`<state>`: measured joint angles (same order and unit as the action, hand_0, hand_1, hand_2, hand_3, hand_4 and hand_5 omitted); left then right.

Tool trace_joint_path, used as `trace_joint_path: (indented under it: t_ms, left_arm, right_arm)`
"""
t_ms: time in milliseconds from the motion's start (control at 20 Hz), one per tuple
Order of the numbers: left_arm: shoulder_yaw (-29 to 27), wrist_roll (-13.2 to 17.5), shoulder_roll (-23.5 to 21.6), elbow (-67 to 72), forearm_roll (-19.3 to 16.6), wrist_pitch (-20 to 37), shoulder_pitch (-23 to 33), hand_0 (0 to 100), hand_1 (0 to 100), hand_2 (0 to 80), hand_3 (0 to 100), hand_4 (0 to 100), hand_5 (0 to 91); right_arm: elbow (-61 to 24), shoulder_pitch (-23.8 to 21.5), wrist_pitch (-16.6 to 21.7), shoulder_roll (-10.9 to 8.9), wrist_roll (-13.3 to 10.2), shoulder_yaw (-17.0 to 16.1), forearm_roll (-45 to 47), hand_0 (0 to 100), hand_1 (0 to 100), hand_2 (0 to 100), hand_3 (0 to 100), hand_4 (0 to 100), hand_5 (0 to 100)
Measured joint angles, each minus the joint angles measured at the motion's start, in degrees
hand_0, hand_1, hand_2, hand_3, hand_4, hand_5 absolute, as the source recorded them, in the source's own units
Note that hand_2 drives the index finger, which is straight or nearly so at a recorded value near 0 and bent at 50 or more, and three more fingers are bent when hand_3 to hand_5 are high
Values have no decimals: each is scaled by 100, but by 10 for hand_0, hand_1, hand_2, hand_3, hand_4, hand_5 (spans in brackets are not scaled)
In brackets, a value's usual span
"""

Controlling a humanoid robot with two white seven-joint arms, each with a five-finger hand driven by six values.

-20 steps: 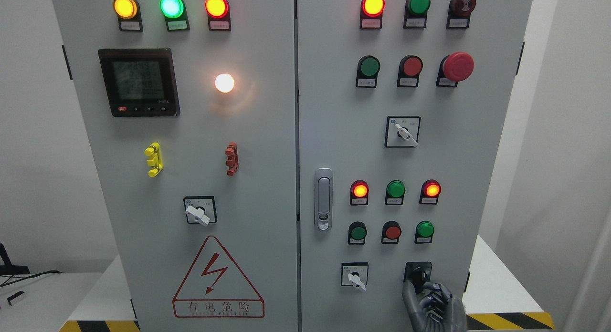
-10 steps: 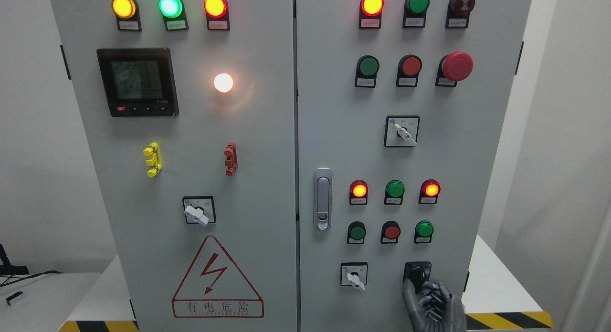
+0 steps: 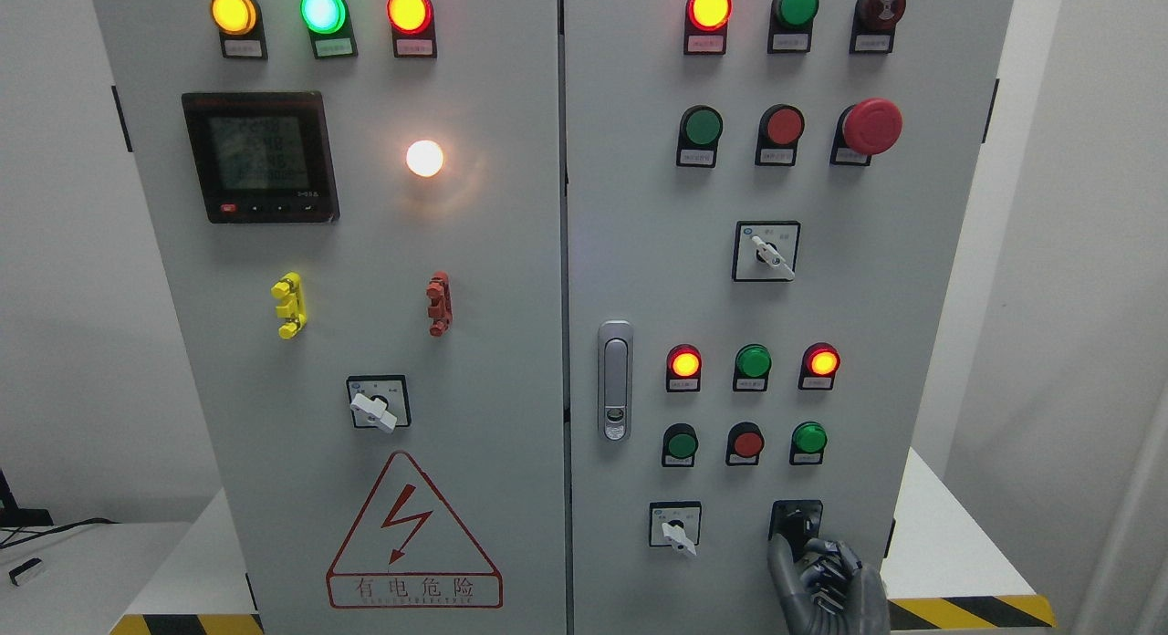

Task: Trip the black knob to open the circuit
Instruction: 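Twist the black knob with the right hand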

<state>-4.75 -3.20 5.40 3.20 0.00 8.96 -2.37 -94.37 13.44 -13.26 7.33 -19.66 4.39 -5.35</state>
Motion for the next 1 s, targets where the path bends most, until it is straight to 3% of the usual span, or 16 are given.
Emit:
trace_joint_path:
  t_ms: [1001]
  left_arm:
    - [0,0,0,0,0,0,0,120,389,0,0,0,0]
  right_arm:
    - [-24,23,0,9,23,42,201,338,599,638,908,929,999]
